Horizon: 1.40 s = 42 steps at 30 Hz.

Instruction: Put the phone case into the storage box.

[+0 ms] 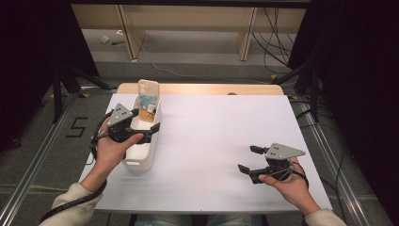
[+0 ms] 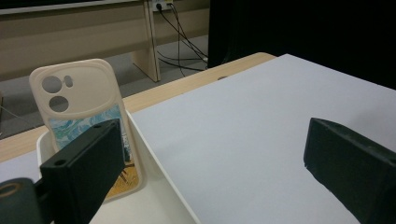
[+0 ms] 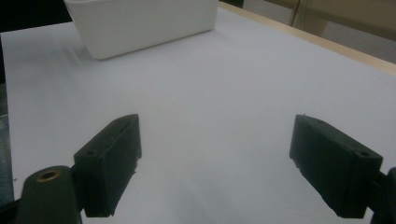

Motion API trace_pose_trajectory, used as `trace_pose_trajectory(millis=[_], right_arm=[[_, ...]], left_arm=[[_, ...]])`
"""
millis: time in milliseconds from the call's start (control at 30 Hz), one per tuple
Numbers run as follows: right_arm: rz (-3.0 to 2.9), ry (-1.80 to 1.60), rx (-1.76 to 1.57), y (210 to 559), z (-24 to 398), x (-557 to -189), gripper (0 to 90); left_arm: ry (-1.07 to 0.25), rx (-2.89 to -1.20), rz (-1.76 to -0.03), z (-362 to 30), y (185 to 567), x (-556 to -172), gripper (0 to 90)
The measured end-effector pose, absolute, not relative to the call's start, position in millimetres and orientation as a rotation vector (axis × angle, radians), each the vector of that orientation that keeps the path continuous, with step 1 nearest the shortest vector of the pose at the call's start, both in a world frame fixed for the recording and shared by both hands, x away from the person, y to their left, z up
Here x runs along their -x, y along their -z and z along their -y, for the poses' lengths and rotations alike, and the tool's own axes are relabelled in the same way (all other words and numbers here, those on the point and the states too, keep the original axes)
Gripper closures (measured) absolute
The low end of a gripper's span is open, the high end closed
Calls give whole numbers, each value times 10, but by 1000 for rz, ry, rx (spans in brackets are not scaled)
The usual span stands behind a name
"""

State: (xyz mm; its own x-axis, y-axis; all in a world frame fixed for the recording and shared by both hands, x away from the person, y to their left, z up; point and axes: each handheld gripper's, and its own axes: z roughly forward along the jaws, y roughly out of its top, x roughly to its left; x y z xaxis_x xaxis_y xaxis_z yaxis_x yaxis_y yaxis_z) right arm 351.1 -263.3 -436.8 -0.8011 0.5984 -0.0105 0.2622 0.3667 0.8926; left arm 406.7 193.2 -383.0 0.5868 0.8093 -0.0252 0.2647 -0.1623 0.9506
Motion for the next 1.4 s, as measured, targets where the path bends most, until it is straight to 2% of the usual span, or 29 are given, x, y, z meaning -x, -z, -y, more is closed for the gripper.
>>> trace_pose_trajectory(millis=[1400], right_arm=[[-2269, -1428, -776, 4340, 2698, -3529, 177]], left_arm=[[-570, -1755, -770, -1928, 4013, -3628, 47]])
